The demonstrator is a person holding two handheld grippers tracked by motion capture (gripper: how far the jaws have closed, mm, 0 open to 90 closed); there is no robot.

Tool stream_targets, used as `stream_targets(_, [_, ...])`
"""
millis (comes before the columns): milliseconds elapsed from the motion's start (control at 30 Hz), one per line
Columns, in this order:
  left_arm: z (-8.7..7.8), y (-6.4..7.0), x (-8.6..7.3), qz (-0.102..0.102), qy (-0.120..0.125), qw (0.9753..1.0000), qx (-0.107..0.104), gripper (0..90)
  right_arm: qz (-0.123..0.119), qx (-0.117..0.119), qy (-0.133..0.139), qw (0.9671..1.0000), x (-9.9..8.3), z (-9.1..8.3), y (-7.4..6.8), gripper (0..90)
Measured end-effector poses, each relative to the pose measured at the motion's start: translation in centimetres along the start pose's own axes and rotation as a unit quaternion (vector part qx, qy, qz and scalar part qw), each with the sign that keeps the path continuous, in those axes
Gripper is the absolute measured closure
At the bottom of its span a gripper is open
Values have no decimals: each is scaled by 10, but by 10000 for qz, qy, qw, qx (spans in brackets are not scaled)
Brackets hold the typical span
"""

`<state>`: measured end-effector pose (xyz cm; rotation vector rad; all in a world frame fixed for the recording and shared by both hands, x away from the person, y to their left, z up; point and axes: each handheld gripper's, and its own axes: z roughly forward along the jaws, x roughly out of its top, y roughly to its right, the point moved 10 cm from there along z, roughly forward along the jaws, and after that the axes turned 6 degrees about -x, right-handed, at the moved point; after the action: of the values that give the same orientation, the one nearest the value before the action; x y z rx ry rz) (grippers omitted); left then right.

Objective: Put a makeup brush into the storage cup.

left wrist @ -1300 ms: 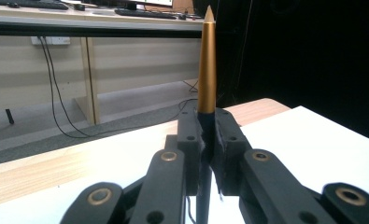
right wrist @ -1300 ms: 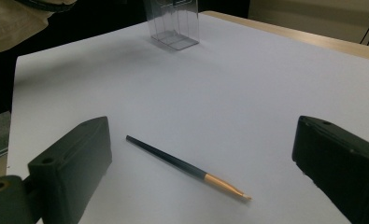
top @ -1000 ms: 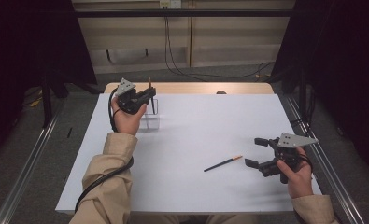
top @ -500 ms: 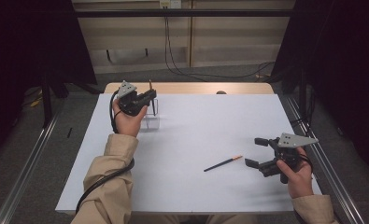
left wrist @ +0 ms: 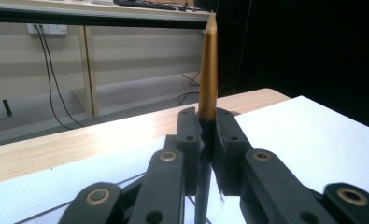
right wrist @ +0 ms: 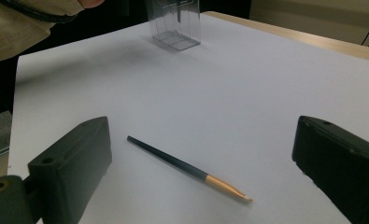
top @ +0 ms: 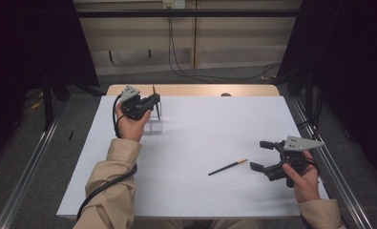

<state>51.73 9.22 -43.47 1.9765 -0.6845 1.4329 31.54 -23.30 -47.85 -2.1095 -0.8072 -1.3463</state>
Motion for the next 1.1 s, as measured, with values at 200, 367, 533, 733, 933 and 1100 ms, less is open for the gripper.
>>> stream_targets(200, [0,1,0,-88,-7,10000,-40,811,0,4,-2,10000,0,0,0,42])
stream_targets(367, [1,4,-1,-92,-125,9998,-127,476,-6,7,1,10000,0,0,0,42])
stream_targets(533, [-4,1,1,-223,-104,9997,-29,278,-13,4,-4,10000,0,0,-1,43])
stream_targets(733, [-10,1,4,-206,-37,9998,-50,202,-18,8,-4,10000,1,1,-1,42])
stream_targets(933, [-17,7,6,-185,-9,9997,-169,169,-18,19,-22,10000,0,1,-2,42])
stream_targets(1100, [-21,13,7,-175,39,9995,-270,128,-13,22,-18,10000,0,2,-3,43])
